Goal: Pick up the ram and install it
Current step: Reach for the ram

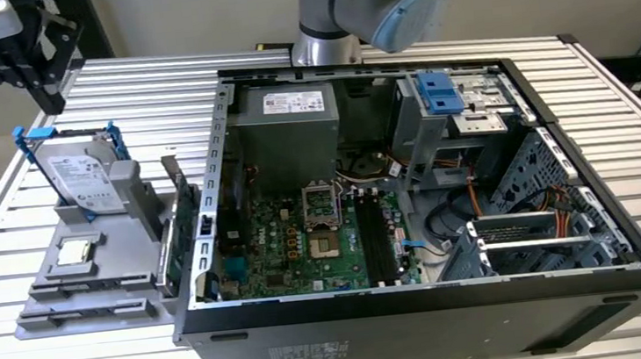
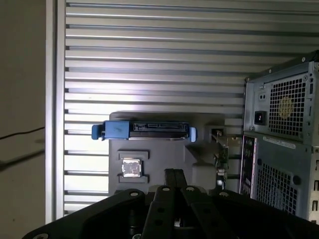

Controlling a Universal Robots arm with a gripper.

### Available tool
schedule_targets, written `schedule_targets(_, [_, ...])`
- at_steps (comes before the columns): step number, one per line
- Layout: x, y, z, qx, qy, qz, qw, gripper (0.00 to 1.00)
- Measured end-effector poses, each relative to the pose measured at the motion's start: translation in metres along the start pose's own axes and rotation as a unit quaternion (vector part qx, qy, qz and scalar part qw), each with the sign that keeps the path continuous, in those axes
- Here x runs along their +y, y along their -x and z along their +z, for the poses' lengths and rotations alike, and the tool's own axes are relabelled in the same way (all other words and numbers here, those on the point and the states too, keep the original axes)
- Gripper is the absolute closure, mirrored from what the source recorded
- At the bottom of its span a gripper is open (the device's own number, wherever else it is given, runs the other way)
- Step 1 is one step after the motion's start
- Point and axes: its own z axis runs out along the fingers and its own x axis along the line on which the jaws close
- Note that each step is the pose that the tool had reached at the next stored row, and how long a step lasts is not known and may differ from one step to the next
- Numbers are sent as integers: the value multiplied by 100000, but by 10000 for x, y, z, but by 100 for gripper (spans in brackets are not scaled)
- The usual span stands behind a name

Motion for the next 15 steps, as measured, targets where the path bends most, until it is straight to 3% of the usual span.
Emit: schedule_targets(15, [2,-179,10,0,2,-10,100000,100])
